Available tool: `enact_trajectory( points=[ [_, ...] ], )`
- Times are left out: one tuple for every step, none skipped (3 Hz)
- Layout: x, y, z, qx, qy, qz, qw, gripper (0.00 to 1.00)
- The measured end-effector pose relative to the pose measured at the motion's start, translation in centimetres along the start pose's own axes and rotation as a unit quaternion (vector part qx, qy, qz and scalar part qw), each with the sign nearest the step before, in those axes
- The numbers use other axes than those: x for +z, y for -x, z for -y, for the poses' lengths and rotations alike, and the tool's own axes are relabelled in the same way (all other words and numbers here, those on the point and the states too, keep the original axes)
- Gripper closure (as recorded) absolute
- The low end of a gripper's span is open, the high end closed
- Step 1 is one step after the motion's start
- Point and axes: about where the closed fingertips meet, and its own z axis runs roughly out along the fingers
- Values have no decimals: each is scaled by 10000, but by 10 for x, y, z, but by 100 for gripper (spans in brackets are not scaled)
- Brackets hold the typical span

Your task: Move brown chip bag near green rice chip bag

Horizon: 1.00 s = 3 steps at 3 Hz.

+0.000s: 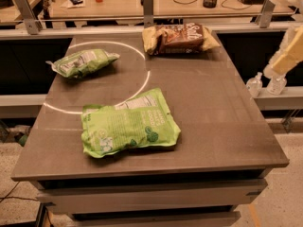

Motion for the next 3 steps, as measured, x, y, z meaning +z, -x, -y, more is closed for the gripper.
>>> enact_trajectory(
  points=[
    [25, 2, 28, 270, -492, 323, 9979, 0],
    [51, 2, 65, 637, -836, 557, 9929, 0],
    [77, 1, 94, 990, -901, 613, 9891, 0]
  ],
)
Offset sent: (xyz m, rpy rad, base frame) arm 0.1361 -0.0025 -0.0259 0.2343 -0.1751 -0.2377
